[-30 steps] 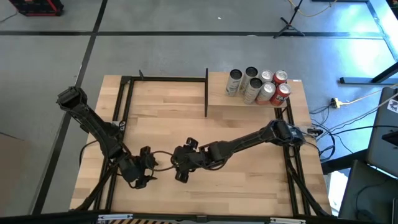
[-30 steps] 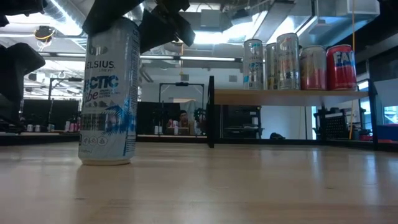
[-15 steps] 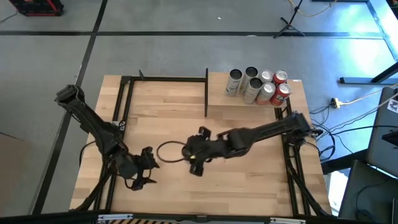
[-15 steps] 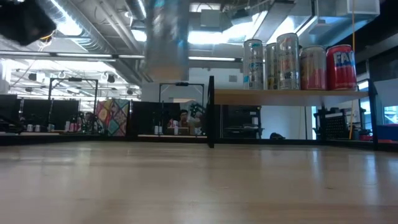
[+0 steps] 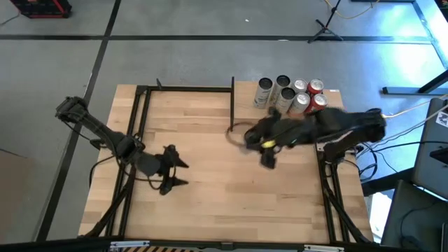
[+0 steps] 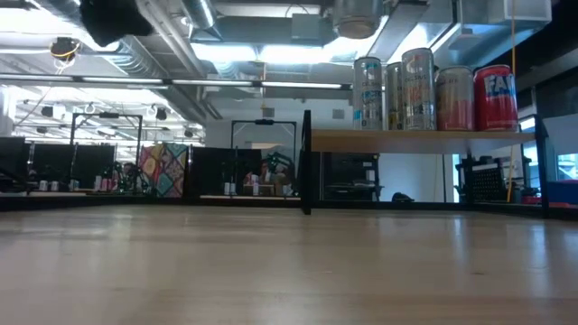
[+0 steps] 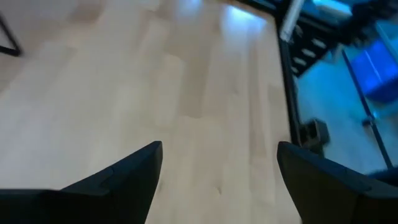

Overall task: Place canned beverage on shelf
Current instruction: Put the white blue soda can on the shelf aligned with the other white blue soda can

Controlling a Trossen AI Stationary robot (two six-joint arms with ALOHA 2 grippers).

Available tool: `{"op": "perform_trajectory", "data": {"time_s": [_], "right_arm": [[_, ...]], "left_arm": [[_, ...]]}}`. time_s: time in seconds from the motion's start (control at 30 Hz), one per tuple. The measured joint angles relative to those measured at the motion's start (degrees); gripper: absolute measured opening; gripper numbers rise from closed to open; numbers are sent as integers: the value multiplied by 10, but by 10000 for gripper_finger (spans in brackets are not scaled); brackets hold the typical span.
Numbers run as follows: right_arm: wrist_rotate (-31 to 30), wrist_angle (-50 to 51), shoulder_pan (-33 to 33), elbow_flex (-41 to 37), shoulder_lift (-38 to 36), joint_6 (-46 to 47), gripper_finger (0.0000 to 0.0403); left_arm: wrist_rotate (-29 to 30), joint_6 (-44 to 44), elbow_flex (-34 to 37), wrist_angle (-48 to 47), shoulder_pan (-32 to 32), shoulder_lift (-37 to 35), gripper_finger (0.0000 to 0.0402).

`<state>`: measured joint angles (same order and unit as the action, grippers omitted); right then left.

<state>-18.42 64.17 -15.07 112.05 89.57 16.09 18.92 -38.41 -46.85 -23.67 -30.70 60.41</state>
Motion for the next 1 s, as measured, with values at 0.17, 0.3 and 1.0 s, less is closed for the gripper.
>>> {"op": "perform_trajectory", "data": {"time_s": [0.17,0.3,1.0], "right_arm": [[8,39,36,0,-65,-48,227],[11,77,70,0,-107,-76,227],[55,-75,198,-226,-183,-138,227]], "left_arm": [[4,-1,0,0,47,-2,313],[20,-29,0,3,71,-2,313],[45,-48,0,6,113,-2,313]]}}
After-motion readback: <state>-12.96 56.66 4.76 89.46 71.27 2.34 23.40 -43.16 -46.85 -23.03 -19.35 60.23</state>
